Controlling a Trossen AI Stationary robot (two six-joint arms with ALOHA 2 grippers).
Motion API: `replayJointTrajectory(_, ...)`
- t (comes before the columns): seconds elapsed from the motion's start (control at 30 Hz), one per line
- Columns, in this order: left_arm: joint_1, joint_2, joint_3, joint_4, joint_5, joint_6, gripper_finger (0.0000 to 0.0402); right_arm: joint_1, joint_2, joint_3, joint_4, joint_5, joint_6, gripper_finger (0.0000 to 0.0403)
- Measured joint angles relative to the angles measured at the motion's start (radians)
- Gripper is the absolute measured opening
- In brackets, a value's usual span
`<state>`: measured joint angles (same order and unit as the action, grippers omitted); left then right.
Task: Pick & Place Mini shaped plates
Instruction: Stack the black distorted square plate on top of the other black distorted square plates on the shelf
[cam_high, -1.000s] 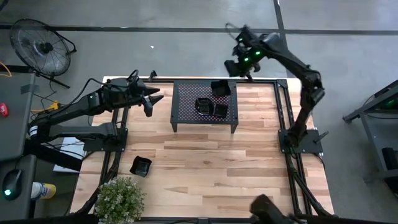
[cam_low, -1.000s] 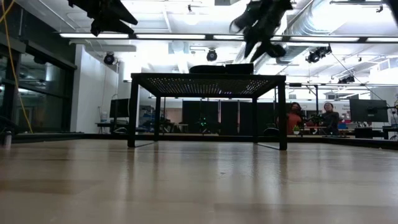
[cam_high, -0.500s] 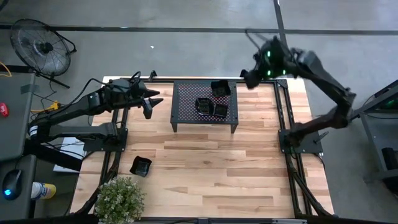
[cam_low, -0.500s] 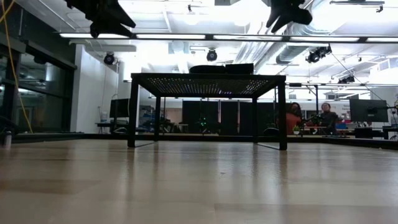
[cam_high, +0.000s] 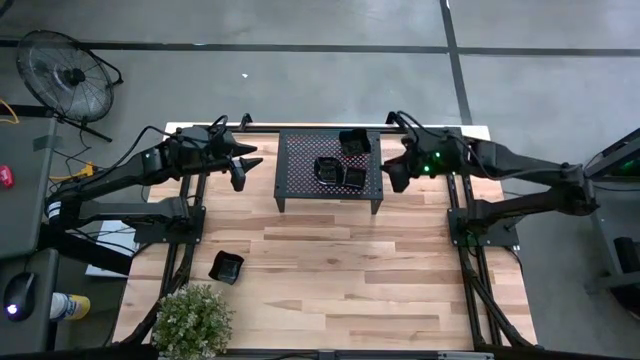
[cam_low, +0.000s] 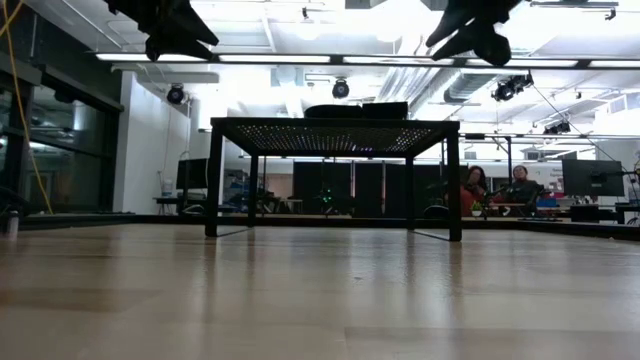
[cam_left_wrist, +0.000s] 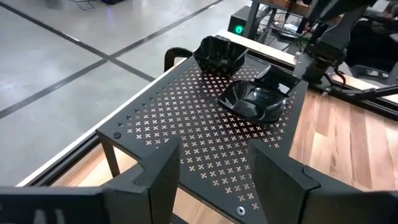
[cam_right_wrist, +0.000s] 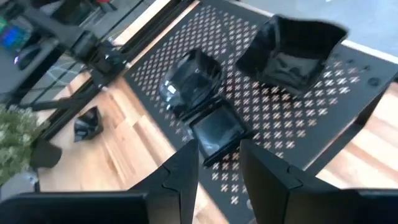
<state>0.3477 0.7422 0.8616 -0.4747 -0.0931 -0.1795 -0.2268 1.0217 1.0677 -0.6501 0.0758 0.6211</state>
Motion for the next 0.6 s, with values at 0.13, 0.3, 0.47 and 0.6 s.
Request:
replayJointTrajectory(0.13, 0.0, 0.0, 0.0, -0.005, -0.004, 0.0, 0.0186, 0.017, -0.033, -0.03, 0.005, -0.012, 0.007, 0.0113)
replayJointTrajectory(0.3, 0.0, 0.0, 0.0, -0.032, -0.006, -0.01, 0.0186, 0.021, -0.049, -0.036, 0.008, -0.045, -0.005, 0.0113)
replayJointTrajectory(0.47, 0.0, 0.0, 0.0, -0.047, 0.015, -0.036, 0.0186, 0.021, -0.054, -0.036, 0.002, -0.06, -0.008, 0.0113)
replayJointTrajectory(0.6, 0.0, 0.0, 0.0, -0.092, 0.092, -0.062, 0.0186, 0.021, -0.054, -0.036, 0.023, -0.071, -0.025, 0.0113)
